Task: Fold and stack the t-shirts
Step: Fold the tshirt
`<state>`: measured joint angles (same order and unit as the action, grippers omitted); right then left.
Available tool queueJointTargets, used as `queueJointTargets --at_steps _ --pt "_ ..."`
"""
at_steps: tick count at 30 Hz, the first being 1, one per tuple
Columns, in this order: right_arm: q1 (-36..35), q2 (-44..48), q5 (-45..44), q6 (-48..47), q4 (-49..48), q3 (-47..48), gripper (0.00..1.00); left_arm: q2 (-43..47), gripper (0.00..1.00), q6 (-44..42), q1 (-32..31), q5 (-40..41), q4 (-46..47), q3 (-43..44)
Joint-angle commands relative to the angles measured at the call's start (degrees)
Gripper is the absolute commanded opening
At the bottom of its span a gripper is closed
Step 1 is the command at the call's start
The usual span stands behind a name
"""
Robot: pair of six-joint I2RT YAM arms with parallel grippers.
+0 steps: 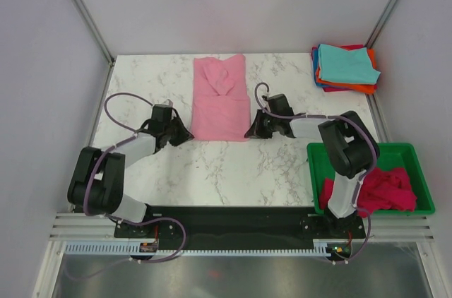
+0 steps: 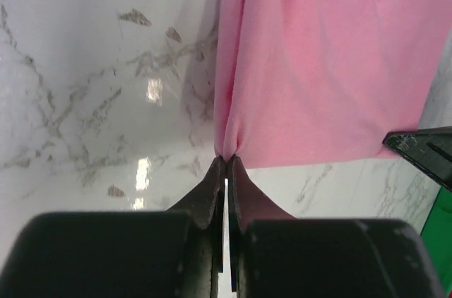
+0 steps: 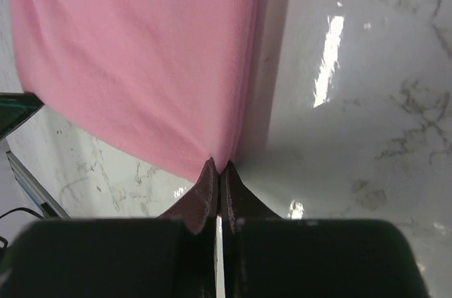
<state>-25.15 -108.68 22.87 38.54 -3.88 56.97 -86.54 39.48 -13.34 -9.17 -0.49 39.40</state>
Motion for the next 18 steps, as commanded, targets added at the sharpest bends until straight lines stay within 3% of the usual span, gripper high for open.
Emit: queueJointTargets --at_steps 1,7,12,18 --pt "0.1 5.8 -1.3 -1.5 2.8 -4.8 0.00 9.7 0.02 -0.4 -1.1 2.0 -6.2 -1.9" --pt "-0.5 20.7 -3.2 -1.2 7.9 -13.8 0.00 24.2 0.02 0.5 -5.3 2.4 -14.6 -5.8" --pt "-3.1 34.2 -4.9 0.7 12.7 -18.9 0.00 38.2 0.02 3.7 -13.1 5.5 -23.9 -5.8" --pt "-4.4 44.6 -8.8 1.8 20.9 -15.7 0.00 44.3 0.02 4.0 -14.7 8.6 -34.2 0.6"
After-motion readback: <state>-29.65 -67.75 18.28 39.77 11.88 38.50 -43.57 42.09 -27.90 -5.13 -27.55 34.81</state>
